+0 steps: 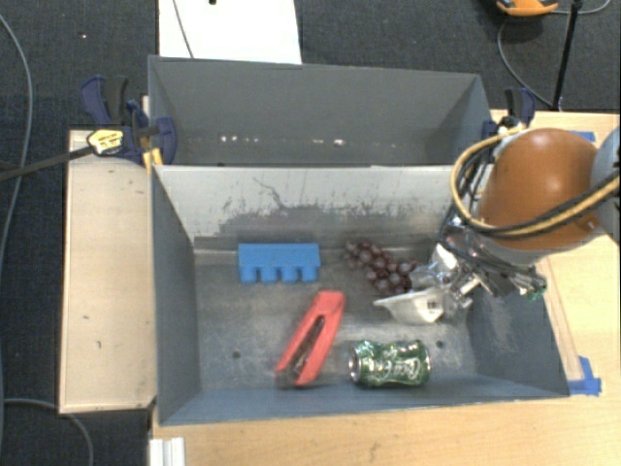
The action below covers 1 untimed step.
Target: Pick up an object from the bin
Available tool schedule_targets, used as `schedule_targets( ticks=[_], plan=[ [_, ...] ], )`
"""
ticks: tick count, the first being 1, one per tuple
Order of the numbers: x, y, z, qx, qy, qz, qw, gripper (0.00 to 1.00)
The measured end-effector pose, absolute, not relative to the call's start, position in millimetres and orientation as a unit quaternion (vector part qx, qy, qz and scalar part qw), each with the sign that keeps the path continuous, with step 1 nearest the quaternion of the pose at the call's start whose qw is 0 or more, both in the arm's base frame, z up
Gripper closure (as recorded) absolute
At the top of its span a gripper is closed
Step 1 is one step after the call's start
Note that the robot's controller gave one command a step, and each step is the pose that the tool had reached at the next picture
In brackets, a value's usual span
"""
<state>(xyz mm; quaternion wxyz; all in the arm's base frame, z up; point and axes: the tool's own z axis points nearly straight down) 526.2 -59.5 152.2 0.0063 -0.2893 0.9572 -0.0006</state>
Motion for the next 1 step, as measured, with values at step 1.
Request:
schedule_targets(
  ticks=[1],
  plan=[
    [526.1,-59.4,159.2,-0.289,0.957,0.0,0.006,1.0]
  ],
)
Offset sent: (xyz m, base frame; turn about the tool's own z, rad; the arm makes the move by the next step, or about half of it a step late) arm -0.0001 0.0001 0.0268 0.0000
